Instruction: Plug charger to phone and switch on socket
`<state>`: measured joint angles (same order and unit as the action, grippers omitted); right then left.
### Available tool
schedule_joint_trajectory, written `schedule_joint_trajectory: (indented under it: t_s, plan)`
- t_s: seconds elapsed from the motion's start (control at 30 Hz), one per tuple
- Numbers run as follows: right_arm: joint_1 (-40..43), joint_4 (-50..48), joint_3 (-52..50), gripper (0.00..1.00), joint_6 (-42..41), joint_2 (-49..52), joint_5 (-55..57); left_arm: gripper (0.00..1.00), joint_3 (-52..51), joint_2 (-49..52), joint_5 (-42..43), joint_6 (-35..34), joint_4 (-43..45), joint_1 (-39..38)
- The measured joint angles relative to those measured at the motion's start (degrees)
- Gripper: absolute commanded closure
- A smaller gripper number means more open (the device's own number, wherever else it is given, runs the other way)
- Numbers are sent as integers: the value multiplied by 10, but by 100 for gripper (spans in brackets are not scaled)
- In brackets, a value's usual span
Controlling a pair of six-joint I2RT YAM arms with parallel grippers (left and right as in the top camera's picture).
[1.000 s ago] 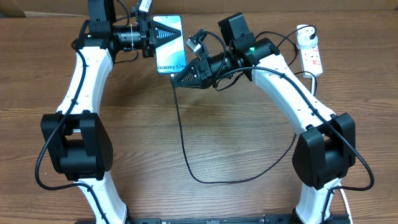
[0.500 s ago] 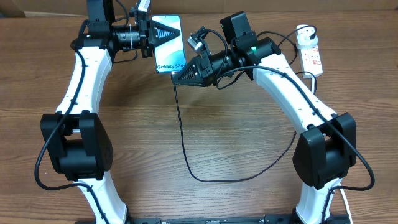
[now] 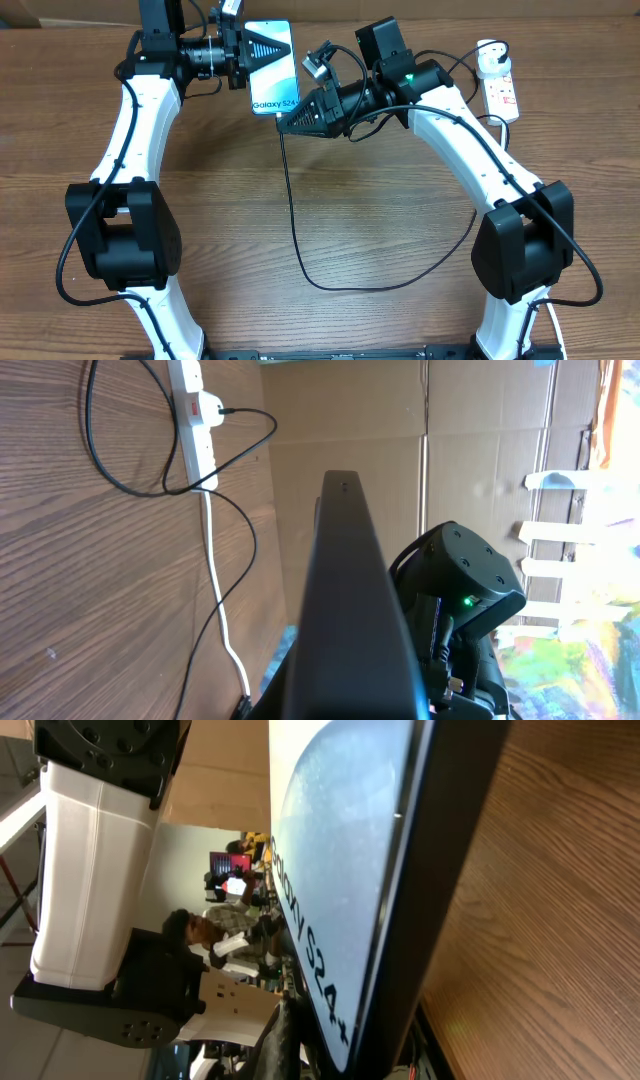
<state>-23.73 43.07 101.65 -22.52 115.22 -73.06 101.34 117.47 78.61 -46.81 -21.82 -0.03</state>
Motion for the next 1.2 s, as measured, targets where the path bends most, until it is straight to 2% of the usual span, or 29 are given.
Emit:
schedule_joint_trajectory:
  t_s: [1.2]
  plan:
    - [-1,-4,0,96,0,0,0,96,0,0,0,-9,3,0]
